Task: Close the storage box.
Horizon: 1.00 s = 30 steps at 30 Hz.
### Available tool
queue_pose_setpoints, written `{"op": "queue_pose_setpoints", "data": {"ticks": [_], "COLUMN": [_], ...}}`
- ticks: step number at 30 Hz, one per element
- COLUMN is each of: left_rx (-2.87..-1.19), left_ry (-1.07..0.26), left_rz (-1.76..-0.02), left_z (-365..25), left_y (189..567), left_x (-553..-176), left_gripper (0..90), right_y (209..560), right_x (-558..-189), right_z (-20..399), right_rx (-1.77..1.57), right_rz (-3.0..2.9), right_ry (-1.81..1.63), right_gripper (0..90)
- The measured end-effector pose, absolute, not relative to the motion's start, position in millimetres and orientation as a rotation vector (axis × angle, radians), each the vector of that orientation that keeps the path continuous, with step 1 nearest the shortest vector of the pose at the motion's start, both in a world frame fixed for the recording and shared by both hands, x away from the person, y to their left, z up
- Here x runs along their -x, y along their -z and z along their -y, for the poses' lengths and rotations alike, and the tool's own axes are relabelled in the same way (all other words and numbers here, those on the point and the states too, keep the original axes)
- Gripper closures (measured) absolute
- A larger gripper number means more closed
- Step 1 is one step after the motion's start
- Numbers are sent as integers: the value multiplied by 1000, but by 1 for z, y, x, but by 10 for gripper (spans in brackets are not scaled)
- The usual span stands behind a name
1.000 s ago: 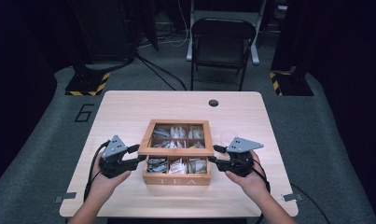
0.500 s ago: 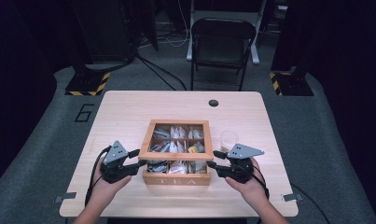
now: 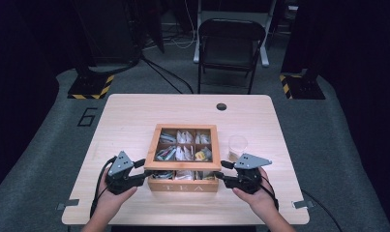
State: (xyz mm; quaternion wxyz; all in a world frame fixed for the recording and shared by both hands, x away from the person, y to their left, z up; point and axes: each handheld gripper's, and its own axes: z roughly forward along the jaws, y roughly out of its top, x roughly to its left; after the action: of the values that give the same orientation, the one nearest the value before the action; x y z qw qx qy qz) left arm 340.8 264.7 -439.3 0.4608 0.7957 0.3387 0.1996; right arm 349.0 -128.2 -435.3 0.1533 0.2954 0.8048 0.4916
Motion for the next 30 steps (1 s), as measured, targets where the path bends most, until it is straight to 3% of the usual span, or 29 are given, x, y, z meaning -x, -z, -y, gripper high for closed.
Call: {"op": "queue_pose_setpoints", "data": {"ticks": [30], "left_rx": [-1983], "left_ry": [-461], "left_rz": [-859], "left_z": [-263], "left_y": [457], "left_x": [-325], "left_gripper": [543], "right_y": [454], "right_x": [-340], "right_z": [123], "right_rx": [-891], "right_rz": [-2363], "right_ry": [-1334], "right_gripper": [533]}}
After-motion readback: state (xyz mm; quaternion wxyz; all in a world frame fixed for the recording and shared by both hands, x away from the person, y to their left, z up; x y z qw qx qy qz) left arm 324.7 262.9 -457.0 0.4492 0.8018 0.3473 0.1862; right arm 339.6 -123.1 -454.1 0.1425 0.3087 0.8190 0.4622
